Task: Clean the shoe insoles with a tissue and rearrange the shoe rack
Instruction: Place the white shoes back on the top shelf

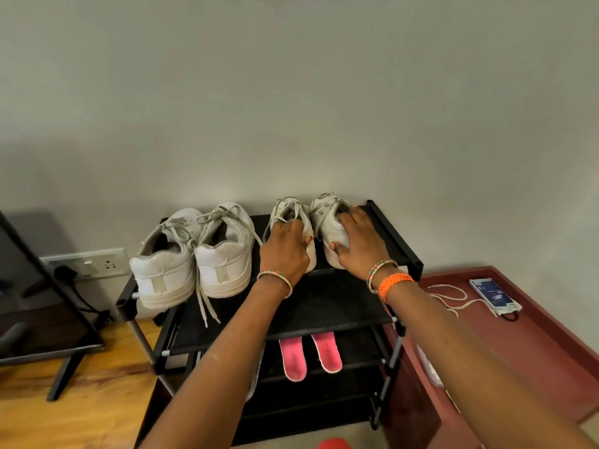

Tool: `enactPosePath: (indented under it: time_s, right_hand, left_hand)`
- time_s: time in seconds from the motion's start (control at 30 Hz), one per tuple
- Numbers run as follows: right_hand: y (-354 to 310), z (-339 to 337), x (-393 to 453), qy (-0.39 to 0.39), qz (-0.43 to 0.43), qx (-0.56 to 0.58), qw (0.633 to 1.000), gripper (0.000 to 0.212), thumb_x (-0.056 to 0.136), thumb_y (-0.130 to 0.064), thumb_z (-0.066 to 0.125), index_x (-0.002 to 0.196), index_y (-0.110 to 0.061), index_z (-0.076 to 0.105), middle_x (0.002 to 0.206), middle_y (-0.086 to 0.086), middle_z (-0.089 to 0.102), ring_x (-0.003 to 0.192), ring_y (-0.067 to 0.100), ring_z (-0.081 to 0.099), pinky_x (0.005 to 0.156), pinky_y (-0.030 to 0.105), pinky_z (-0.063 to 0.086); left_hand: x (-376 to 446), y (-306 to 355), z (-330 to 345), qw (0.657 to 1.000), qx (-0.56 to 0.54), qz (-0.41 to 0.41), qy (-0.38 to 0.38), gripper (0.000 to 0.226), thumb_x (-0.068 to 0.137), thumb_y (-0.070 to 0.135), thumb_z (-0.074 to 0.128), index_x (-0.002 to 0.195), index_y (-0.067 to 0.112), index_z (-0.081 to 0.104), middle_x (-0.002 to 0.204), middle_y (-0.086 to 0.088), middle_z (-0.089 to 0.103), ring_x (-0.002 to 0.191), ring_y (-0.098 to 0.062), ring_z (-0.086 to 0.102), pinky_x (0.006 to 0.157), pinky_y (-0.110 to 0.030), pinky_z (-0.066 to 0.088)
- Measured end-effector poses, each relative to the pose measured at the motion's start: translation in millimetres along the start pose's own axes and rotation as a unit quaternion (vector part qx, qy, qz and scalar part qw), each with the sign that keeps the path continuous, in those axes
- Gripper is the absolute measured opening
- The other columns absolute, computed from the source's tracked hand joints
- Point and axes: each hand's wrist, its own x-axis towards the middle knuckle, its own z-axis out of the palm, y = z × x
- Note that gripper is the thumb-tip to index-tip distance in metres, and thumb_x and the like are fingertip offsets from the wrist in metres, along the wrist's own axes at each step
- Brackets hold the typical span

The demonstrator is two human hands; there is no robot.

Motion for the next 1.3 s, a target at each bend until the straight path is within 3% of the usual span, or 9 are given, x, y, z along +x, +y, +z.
enactPosePath:
  time_s: [0.13, 0.23, 0.37, 0.57, 0.93, 1.13, 1.3]
  right_hand:
    - [-2.8, 1.7, -6.3, -0.007, 0.018, 0.010, 1.000, 0.052, 0.082, -0.024, 0.065, 0.124, -0.008, 0.041, 0.142, 0.011, 0.030, 0.137, 0.026, 0.022, 0.096, 0.038, 0.043]
    - [2.7, 4.9, -12.0, 0.013, 0.017, 0.047, 0.999, 0.057, 0.078, -0.025, 0.070, 0.123, -0.007, 0.040, 0.138, 0.013, 0.033, 0.128, 0.031, 0.035, 0.099, 0.038, 0.042]
    - [6.0, 9.3, -9.8, -0.004, 0.017, 0.053, 0.998, 0.065, 0.074, -0.026, 0.074, 0.125, -0.008, 0.038, 0.139, 0.013, 0.029, 0.116, 0.035, 0.044, 0.090, 0.037, 0.044]
    - [10.0, 15.1, -12.1, -0.007, 0.031, 0.044, 0.999, 0.071, 0.075, -0.028, 0.072, 0.133, -0.015, 0.033, 0.147, 0.007, 0.019, 0.125, 0.034, 0.036, 0.084, 0.039, 0.047]
    - [-0.2, -1.2, -17.8, -0.046, 0.056, -0.024, 0.997, 0.066, 0.078, -0.038, 0.066, 0.131, -0.015, 0.033, 0.142, 0.008, 0.026, 0.114, 0.035, 0.047, 0.073, 0.040, 0.046]
    - [-7.5, -7.1, -17.7, -0.059, 0.072, -0.027, 0.995, 0.068, 0.080, -0.038, 0.066, 0.133, -0.014, 0.031, 0.141, 0.010, 0.028, 0.113, 0.036, 0.049, 0.077, 0.041, 0.046]
    - [-3.9, 2.4, -15.3, -0.034, 0.077, -0.027, 0.996, 0.066, 0.080, -0.041, 0.064, 0.132, -0.015, 0.031, 0.141, 0.008, 0.028, 0.112, 0.034, 0.050, 0.077, 0.042, 0.049]
  left_hand:
    - [4.9, -3.8, 0.9, 0.998, 0.015, 0.000, -0.054, 0.020, 0.094, 0.020, 0.044, 0.105, 0.005, 0.050, 0.116, -0.011, 0.056, 0.120, -0.028, 0.038, 0.083, -0.040, 0.043]
    - [9.9, 1.0, 4.6, 0.995, 0.034, 0.013, -0.094, 0.023, 0.093, 0.019, 0.046, 0.110, 0.004, 0.049, 0.121, -0.015, 0.053, 0.122, -0.030, 0.034, 0.097, -0.038, 0.035]
    - [10.3, -1.5, 5.3, 0.991, 0.059, 0.009, -0.119, 0.053, 0.084, 0.026, 0.061, 0.128, 0.005, 0.039, 0.132, -0.013, 0.044, 0.128, -0.031, 0.028, 0.107, -0.038, 0.028]
    - [2.7, 0.0, 10.2, 0.995, 0.055, -0.007, -0.078, 0.057, 0.084, 0.027, 0.059, 0.132, 0.006, 0.036, 0.137, -0.012, 0.039, 0.129, -0.029, 0.027, 0.105, -0.038, 0.029]
    - [-7.2, 9.8, 4.9, 0.993, 0.065, -0.026, -0.097, 0.048, 0.087, 0.024, 0.055, 0.124, 0.002, 0.036, 0.135, -0.017, 0.035, 0.128, -0.033, 0.027, 0.107, -0.037, 0.022]
    - [-7.5, 7.0, -6.4, 0.989, 0.051, -0.031, -0.136, 0.054, 0.086, 0.024, 0.057, 0.128, 0.001, 0.031, 0.140, -0.018, 0.029, 0.133, -0.034, 0.021, 0.111, -0.038, 0.019]
    - [-6.4, 0.3, 5.0, 0.992, 0.046, -0.021, -0.117, 0.065, 0.086, 0.023, 0.054, 0.139, 0.003, 0.022, 0.147, -0.016, 0.019, 0.140, -0.032, 0.009, 0.115, -0.038, 0.013]
